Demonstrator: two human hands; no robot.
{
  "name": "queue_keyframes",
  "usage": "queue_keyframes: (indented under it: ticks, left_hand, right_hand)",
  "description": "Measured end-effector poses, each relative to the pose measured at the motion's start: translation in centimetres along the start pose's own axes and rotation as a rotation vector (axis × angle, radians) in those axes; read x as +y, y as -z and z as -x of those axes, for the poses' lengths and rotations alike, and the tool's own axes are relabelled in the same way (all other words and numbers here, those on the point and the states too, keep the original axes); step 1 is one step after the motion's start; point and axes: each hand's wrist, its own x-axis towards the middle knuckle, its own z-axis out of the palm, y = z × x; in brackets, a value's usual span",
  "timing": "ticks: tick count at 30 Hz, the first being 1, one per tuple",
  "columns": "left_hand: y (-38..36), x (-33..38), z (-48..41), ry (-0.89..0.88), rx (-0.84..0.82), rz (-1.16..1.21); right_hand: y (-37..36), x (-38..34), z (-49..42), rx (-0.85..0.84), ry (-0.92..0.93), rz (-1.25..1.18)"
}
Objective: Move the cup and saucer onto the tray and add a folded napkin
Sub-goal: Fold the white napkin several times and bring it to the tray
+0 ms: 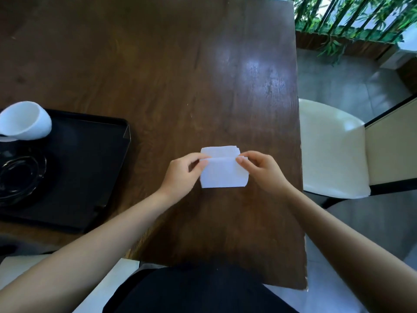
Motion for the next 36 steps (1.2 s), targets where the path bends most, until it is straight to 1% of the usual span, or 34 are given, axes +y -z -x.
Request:
queue_keyframes:
  ticks: [3,5,8,10,15,17,18,20,22,23,24,25,26,28,29,30,33,36]
  left_hand:
    - [-1.1,-0.7,-2.5,0.111,0.057,-0.002]
    - [-2.0,-1.2,-3.7,0.138,0.094,-0.028]
    - [-3.0,-2.1,-5.0,0.133,0.137,-0.106]
    - [-3.4,-2.6,-5.5,0.128,0.165,-0.167]
    - [-4.3,-3.2,-5.6,0.064,0.204,-0.361]
    - [-4.3,-2.8,-5.4,0.050,0.227,-0.416]
    - [-4.2,-2.5,-5.3,0.023,0.245,-0.438]
    - [-4.4,-1.9,-4.8,-0.107,0.261,-0.495]
    - [-4.9,-1.4,-3.9,-0.251,0.176,-0.580]
    - [-5.2,-1.2,-3.4,-0.275,0.099,-0.637]
    - [-5.5,-1.1,-3.0,-0.262,0.022,-0.702]
    - [-5.7,-1.3,-2.7,-0.231,-0.045,-0.764]
    - [-5.9,-1.7,-2.6,-0.198,-0.097,-0.813]
    - [-6.1,-2.7,-2.6,-0.168,-0.163,-0.873]
    - [-6.1,-3.2,-2.8,-0.174,-0.183,-0.895]
    - [-6.2,-3.6,-3.0,-0.188,-0.200,-0.912]
    - [-6.2,-4.2,-3.7,-0.228,-0.238,-0.923]
    - [-6.0,-4.4,-4.0,-0.257,-0.265,-0.921]
  right_hand:
    - [-1.7,0.2,-2.1,0.154,-0.076,0.034]
    - [-2.8,0.4,-3.2,0.242,-0.117,0.082]
    - [-4.0,0.8,-4.5,0.350,-0.145,0.156]
    - [-4.6,1.0,-5.1,0.406,-0.134,0.243]
    - [-5.9,2.0,-5.8,0.501,-0.106,0.520]
    - [-6.0,2.2,-5.9,0.521,-0.119,0.573]
    - [-5.8,2.1,-6.0,0.533,-0.115,0.559]
    - [-5.1,2.0,-6.0,0.563,-0.095,0.483]
    - [-4.2,1.8,-5.5,0.605,-0.037,0.387]
    - [-3.8,1.7,-5.2,0.620,-0.001,0.359]
    - [-3.7,1.6,-4.8,0.608,0.033,0.355]
    - [-3.7,1.4,-4.3,0.550,0.070,0.377]
    - [-4.0,1.2,-4.0,0.444,0.112,0.432]
    - [-4.8,1.5,-3.5,0.170,0.174,0.635]
    - [-5.1,1.9,-3.4,0.057,0.170,0.737]
    - [-5.3,2.5,-3.3,-0.012,0.146,0.808]
    - [-5.4,3.9,-3.4,-0.031,0.094,0.865]
    - [-5.5,4.4,-3.3,-0.033,0.102,0.886]
